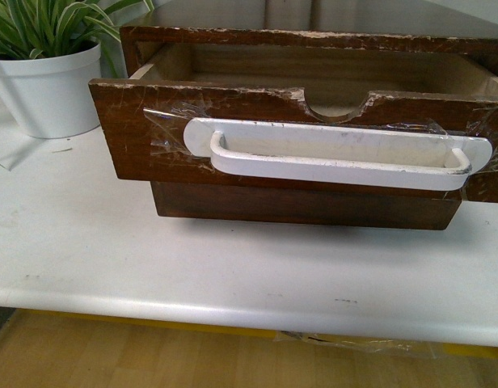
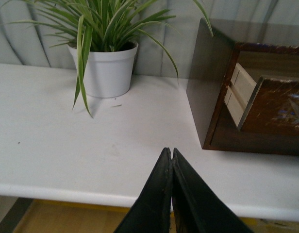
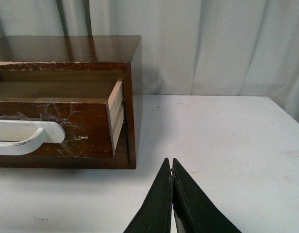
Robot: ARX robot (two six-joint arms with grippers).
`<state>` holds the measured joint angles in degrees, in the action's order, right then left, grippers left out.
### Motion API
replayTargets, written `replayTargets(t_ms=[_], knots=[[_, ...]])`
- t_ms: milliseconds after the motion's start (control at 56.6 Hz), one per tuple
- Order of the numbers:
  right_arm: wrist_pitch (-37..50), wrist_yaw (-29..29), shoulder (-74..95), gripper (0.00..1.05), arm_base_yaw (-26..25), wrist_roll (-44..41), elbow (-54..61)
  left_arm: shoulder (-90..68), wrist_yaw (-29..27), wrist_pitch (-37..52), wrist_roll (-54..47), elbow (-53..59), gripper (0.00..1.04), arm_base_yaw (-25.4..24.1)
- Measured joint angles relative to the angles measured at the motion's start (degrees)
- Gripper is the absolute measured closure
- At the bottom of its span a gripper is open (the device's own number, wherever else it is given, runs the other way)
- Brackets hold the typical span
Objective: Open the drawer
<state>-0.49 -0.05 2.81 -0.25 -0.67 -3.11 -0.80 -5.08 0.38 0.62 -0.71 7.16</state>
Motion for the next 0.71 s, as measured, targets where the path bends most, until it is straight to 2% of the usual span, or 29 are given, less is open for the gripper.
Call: replayTargets(t_ms=[35,124,707], knots=[[0.0,-0.02,-0.17,1.03,0.0,-0.02,0.2,0.44,3.87,-0.31,-0.22,0.0,1.01,-3.98],[0.2,-0.02,-0.92,1.03,0.07,0.0,0.85,0.57,4.24,-0.37,-0.22,0.0,1.01,-6.67],[0.28,-0.02,-2.58,1.03,0.07,0.02,2.73,0.61,4.9,-0.37,-0.24,0.0,1.01,-6.93]])
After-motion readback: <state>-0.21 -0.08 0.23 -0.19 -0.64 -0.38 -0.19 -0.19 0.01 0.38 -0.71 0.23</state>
